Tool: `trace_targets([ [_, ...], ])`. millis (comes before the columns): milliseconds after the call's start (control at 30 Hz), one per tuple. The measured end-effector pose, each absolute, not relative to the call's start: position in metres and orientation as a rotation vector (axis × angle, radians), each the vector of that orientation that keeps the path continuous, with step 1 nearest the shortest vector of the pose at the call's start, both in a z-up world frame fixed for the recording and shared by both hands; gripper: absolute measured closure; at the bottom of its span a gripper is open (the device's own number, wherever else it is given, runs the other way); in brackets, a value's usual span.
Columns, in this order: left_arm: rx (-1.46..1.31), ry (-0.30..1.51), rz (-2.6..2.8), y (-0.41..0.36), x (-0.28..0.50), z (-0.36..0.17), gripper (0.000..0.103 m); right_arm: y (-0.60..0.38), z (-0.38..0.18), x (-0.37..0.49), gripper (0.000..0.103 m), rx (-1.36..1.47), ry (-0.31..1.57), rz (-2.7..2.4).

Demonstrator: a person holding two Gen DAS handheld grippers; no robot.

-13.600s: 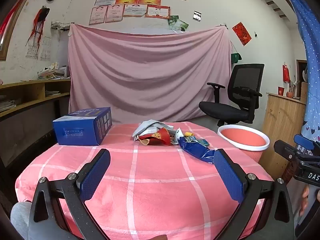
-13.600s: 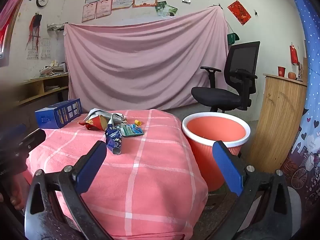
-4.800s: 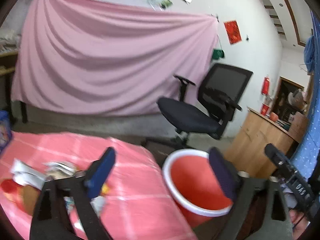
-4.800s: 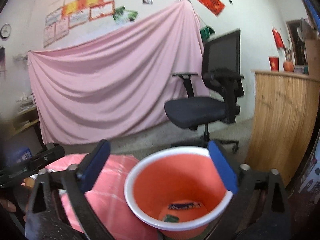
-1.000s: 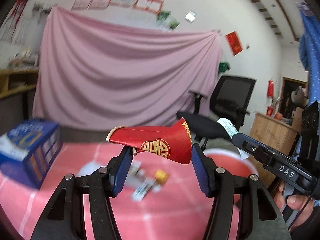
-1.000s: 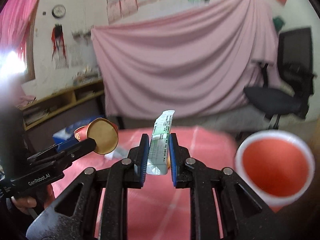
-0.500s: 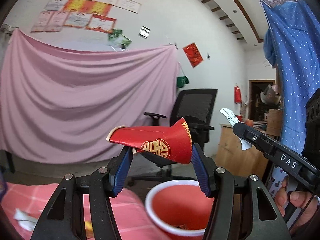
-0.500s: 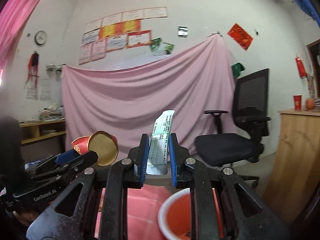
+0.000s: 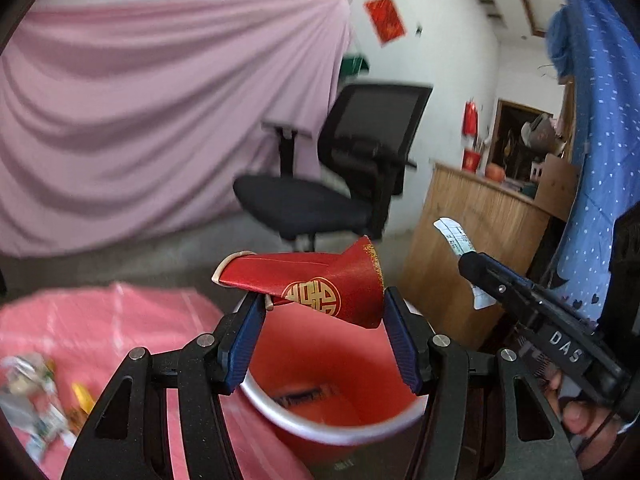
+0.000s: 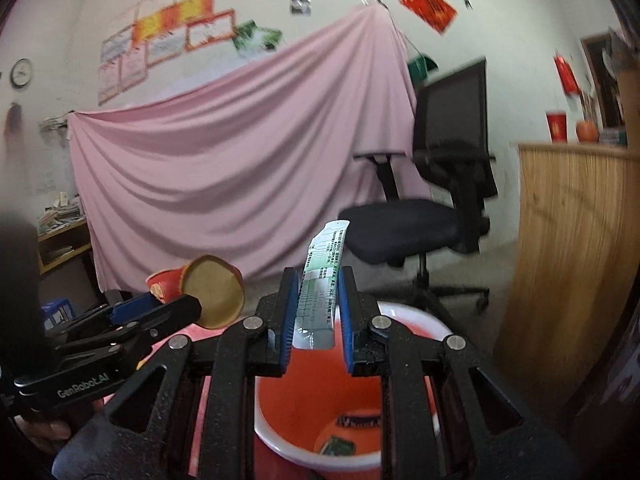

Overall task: Collect trash
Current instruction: 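Carry the red cup and blister pack over the bucket and release both, then return both tools to the table toward the grey mask and yellow cap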

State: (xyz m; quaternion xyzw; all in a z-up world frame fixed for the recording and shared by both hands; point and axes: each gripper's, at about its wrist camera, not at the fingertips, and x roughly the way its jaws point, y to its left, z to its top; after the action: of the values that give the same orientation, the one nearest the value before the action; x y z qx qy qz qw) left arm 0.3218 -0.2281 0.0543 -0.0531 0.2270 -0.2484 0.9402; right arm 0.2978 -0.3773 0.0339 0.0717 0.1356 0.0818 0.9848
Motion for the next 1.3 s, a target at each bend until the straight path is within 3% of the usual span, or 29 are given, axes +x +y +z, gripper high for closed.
trace_targets([
  [333,-0.14,0.614,-0.494,-0.237,0.343,0.041,0.049,-0.402,-0.008,0.316,0.062,0.21,0.424,0.121],
  [800,-0.148,0.669,-0.451,-0.225,0.34,0.029,0.048,-0.407,-0.01,0.32,0.059,0.227,0.464,0.112],
  [1100,-0.19,0.55,-0.405,-0.192,0.315,0.052,0.039,-0.394,0.019,0.303,0.04,0.199,0.395,0.114],
  [1233,-0.215,0.483,-0.365,-0.165,0.3,0.067,0.027,-0.381,0.038,0.294,0.029,0.184,0.346,0.125],
  [1300,-0.224,0.447,-0.346,-0.152,0.292,0.074,0.026,-0.374,0.045,0.291,0.023,0.178,0.324,0.13],
])
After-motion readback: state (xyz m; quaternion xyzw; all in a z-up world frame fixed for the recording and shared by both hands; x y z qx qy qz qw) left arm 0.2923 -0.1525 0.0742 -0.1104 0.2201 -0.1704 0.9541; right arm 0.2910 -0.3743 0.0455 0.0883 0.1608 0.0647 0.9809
